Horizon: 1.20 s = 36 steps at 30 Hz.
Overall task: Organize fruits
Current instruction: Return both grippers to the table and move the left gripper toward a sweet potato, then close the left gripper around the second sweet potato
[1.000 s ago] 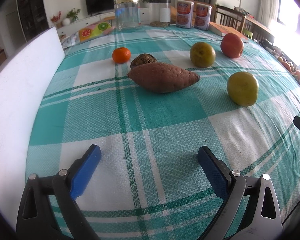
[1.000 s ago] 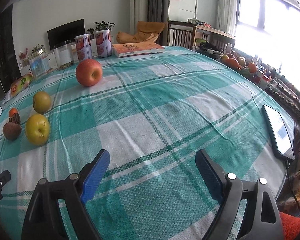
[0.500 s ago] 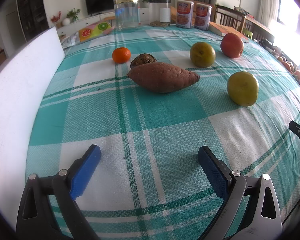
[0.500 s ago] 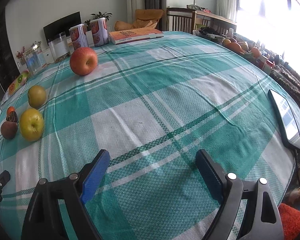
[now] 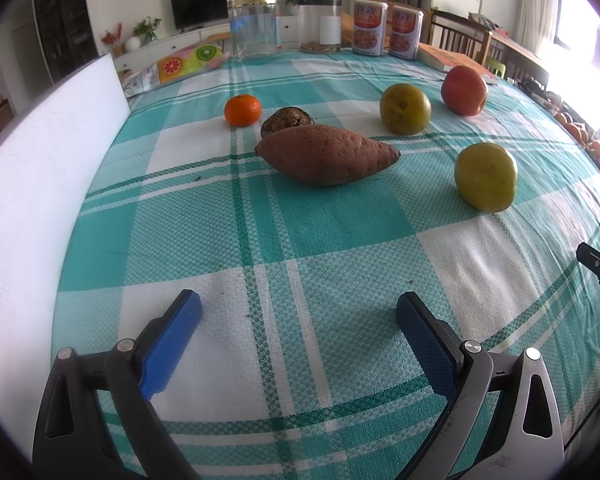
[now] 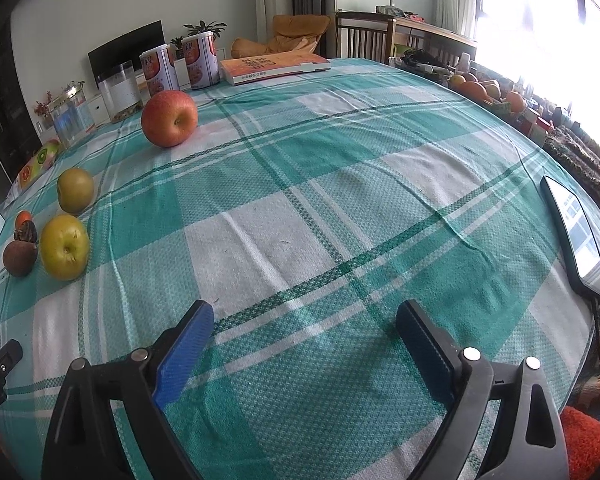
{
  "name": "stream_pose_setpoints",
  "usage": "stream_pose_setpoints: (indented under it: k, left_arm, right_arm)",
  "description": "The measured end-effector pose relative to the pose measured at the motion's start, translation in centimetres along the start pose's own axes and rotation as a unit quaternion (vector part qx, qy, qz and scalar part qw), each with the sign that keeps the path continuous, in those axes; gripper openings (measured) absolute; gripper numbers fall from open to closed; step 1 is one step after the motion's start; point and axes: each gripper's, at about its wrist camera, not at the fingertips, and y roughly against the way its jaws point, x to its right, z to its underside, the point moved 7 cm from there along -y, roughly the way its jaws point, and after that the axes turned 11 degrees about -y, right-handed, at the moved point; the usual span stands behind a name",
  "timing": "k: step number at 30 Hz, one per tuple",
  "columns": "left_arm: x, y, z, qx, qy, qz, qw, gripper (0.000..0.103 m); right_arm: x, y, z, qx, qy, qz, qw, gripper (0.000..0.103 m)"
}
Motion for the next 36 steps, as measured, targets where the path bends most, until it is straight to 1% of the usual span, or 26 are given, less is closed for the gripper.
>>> stream_pose_setpoints:
  k: [2,4,5,6,7,9,12,14,16,17,19,20,22,23,26,27,29,31,33,35,36]
  left_arm:
    - [-0.1,-0.3,-0.2,-0.001,-0.002,0.001,1.0000,0.099]
    - [0.0,-0.5,-0.5,-0.015,-0.005,0.010,0.9998,0.099]
    - [0.1,-0.6,-0.9,-0.023,-0.005,0.025,0.9994,0.099]
    - [0.3,-0.7,-1.5,-0.027,0.001,0.046,0.9986,0.099]
    - [0.3,-0.6,-2.4,-0.025,0.012,0.066,0.9974,0.098]
    - [-0.2,-0.2,-4.5,-0.009,0.045,0.076,0.9960,0.098]
    - [-1.1,-0.2,-8.4,0.016,0.092,0.062,0.9937,0.098]
    - [-1.4,-1.3,-10.6,0.016,0.096,0.026,0.9949,0.098]
    - [-1.4,-3.1,-11.6,-0.001,0.089,-0.011,0.9960,0.098]
    - [-1.4,-4.1,-11.5,-0.015,0.083,-0.025,0.9961,0.098]
    - [-1.8,-5.5,-10.3,-0.051,0.072,-0.055,0.9946,0.098]
    - [-2.0,-5.3,-9.5,-0.051,0.073,-0.052,0.9947,0.098]
    - [-2.7,-3.8,-7.5,-0.043,0.079,-0.034,0.9953,0.099]
    - [-3.2,-2.7,-6.4,-0.039,0.078,-0.035,0.9956,0.099]
    - [-5.1,0.6,-3.3,-0.037,0.064,-0.060,0.9955,0.098]
    - [-5.7,1.3,-2.4,-0.037,0.064,-0.060,0.9955,0.098]
    - [-6.5,2.6,-1.3,-0.032,0.069,-0.045,0.9961,0.098]
    - [-6.3,3.0,-1.3,-0.021,0.065,-0.013,0.9976,0.098]
    - [-5.5,2.5,-2.1,-0.019,0.052,0.009,0.9984,0.098]
    - [-4.7,1.4,-3.2,-0.014,0.043,0.021,0.9988,0.098]
    - [-4.4,0.7,-3.8,-0.012,0.038,0.022,0.9989,0.098]
  right_arm:
    - [0.0,0.0,0.0,0.000,-0.001,-0.001,1.000,0.093]
    - [0.0,0.0,0.0,0.000,-0.002,-0.002,1.000,0.093]
    - [0.0,0.0,0.0,0.000,-0.003,-0.003,1.000,0.093]
    - [0.0,0.0,0.0,-0.001,-0.003,-0.003,1.000,0.094]
    - [0.0,0.0,0.0,-0.001,-0.003,-0.003,1.000,0.094]
    - [0.0,0.0,0.0,-0.001,-0.002,-0.003,1.000,0.094]
    - [-0.1,-0.1,0.0,-0.002,-0.001,-0.004,1.000,0.095]
    - [-0.1,-0.1,0.0,-0.003,-0.001,-0.005,1.000,0.096]
    - [-0.1,-0.1,0.0,-0.003,-0.001,-0.006,1.000,0.096]
    - [-0.1,-0.1,0.0,-0.003,-0.002,-0.007,1.000,0.096]
    - [-0.1,-0.1,0.0,-0.003,-0.003,-0.009,1.000,0.096]
    - [-0.1,-0.1,0.0,-0.003,-0.004,-0.010,1.000,0.096]
    - [-0.1,-0.1,0.0,-0.003,-0.006,-0.013,1.000,0.096]
    - [-0.1,-0.1,-0.1,-0.003,-0.007,-0.014,1.000,0.096]
    - [-0.1,-0.1,-0.1,-0.004,-0.006,-0.013,1.000,0.097]
    - [-0.1,-0.1,-0.1,-0.004,-0.006,-0.013,1.000,0.097]
    - [-0.1,-0.1,-0.1,-0.005,-0.005,-0.011,1.000,0.097]
    - [-0.1,-0.1,-0.1,-0.005,-0.005,-0.011,1.000,0.097]
    - [-0.1,-0.1,-0.1,-0.005,-0.006,-0.012,1.000,0.097]
    - [-0.1,-0.1,0.0,-0.004,-0.007,-0.013,1.000,0.098]
    - [-0.1,-0.1,0.0,-0.004,-0.007,-0.014,1.000,0.098]
